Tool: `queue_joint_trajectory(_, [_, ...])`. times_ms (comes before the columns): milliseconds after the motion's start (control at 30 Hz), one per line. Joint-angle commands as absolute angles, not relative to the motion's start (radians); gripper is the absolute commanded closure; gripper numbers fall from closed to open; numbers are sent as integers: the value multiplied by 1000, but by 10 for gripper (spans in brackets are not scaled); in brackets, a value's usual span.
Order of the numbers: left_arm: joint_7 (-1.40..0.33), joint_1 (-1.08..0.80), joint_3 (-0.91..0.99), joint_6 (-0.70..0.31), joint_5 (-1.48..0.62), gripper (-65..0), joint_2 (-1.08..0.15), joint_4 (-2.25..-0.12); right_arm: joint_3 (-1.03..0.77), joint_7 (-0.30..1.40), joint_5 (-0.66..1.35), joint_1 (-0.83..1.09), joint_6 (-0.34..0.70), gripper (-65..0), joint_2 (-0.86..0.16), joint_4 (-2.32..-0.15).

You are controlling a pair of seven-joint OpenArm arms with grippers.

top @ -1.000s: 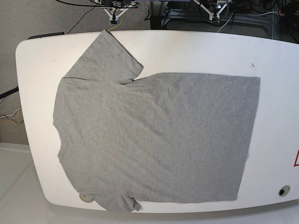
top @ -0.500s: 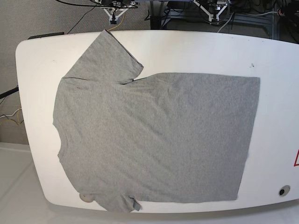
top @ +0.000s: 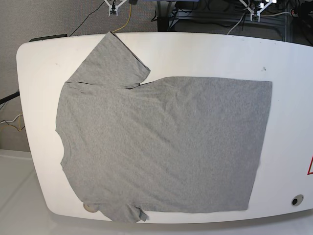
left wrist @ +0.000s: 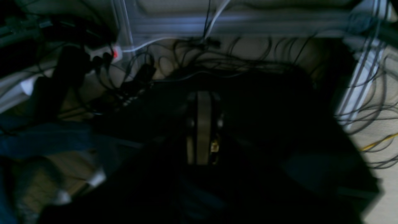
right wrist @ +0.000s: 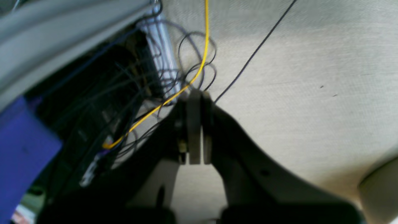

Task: Fold the T-shirt properly

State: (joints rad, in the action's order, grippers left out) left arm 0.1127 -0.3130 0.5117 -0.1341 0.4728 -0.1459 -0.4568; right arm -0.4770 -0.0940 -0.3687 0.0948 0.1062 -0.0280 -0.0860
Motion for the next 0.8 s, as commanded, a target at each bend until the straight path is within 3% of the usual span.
queue_joint_trajectory(0, [127,-323,502,-150,468,0,-139,-452,-473,-97,-369,90,113,0,-30,-88])
queue_joint_trajectory(567, [123,-231,463,-139,567,0,-80,-256,-408,-70,-372,69,89,0,-30,-58])
queue_joint_trajectory(767, [115,-313,508,-144,492,0,-94,-449,-417,-72,-319,136,115,0,-50,-139])
